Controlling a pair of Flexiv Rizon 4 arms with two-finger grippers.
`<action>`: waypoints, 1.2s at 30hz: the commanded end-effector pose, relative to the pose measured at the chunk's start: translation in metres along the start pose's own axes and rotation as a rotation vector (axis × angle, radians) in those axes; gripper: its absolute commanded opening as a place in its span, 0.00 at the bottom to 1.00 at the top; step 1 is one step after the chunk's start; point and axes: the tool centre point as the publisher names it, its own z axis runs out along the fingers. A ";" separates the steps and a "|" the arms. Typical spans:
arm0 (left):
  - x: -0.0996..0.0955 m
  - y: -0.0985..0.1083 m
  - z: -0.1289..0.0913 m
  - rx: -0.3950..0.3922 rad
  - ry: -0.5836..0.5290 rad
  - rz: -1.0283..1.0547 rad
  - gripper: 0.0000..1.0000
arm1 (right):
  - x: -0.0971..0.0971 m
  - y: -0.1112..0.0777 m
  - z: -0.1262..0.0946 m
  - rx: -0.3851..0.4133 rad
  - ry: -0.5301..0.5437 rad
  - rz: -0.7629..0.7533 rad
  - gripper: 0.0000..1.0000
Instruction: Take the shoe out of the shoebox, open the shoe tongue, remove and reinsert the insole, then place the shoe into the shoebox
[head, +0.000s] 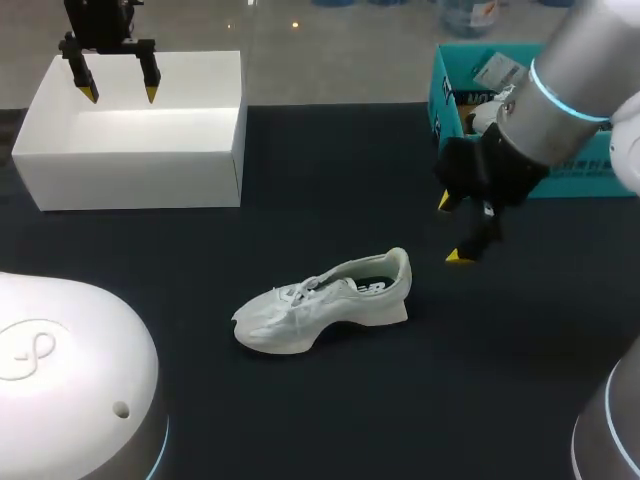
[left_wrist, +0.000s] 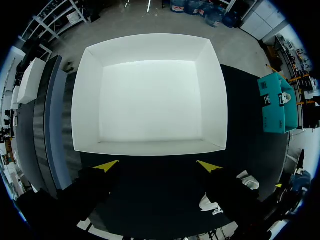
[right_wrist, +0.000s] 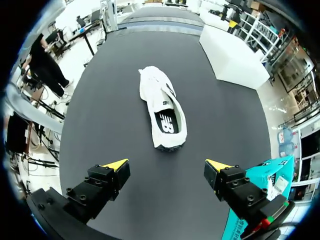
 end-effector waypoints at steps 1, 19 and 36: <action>0.000 0.000 0.000 0.000 0.000 0.000 1.00 | 0.009 -0.008 0.000 -0.086 -0.034 -0.054 1.00; 0.000 0.000 0.000 0.000 0.000 0.000 1.00 | 0.012 -0.004 0.005 -0.347 -0.129 -0.038 1.00; 0.000 0.000 0.000 0.000 0.000 0.000 1.00 | 0.023 -0.006 0.024 -0.653 -0.041 0.015 1.00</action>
